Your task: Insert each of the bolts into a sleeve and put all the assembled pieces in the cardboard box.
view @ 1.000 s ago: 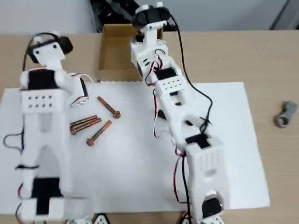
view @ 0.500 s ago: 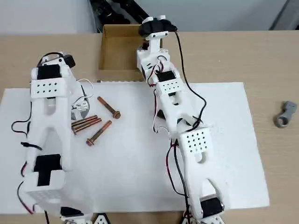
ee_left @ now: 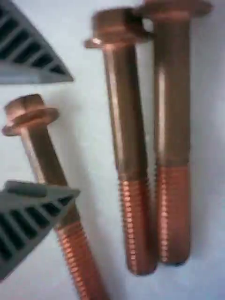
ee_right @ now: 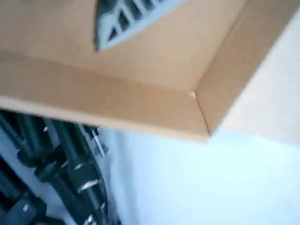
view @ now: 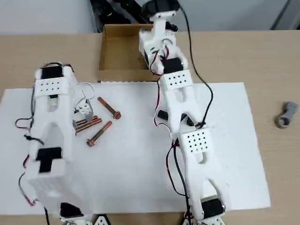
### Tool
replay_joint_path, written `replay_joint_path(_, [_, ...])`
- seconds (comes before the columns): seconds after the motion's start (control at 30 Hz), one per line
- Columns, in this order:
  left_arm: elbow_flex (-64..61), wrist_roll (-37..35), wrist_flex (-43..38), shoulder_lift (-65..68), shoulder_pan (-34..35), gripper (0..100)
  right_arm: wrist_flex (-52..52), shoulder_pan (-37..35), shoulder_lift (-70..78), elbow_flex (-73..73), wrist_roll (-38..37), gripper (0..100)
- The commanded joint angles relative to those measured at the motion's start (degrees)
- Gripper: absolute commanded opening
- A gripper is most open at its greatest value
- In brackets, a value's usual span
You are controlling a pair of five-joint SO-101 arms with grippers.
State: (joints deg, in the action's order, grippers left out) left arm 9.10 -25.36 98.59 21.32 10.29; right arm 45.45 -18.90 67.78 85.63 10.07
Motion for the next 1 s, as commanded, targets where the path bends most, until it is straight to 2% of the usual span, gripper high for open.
replay_joint_path(0.0, [7.7,1.1,1.8,3.5,-2.5,14,7.4,1.3,-1.3,11.2,0.3,14.7])
replay_joint_path(0.17, [13.6,2.5,1.8,6.0,-6.6,14,17.4,4.1,-5.5,10.8,-0.9,14.7])
replay_joint_path(0.37, [13.6,14.4,2.0,6.1,-9.8,14,27.5,8.6,-10.9,10.8,-1.1,14.7])
replay_joint_path(0.47, [12.8,24.0,2.1,5.9,-9.6,14,32.6,9.7,-13.1,10.8,-1.1,14.7])
replay_joint_path(0.6, [6.2,33.2,2.1,5.8,-8.7,14,38.9,9.7,-15.5,10.8,-1.1,14.7])
replay_joint_path(0.8, [-1.5,38.4,2.1,3.5,-6.0,14,41.2,9.7,-17.7,10.8,-1.0,14.8])
replay_joint_path(0.97, [-11.6,40.2,1.9,-6.8,-8.8,14,41.2,9.6,-17.5,10.7,-0.8,14.8])
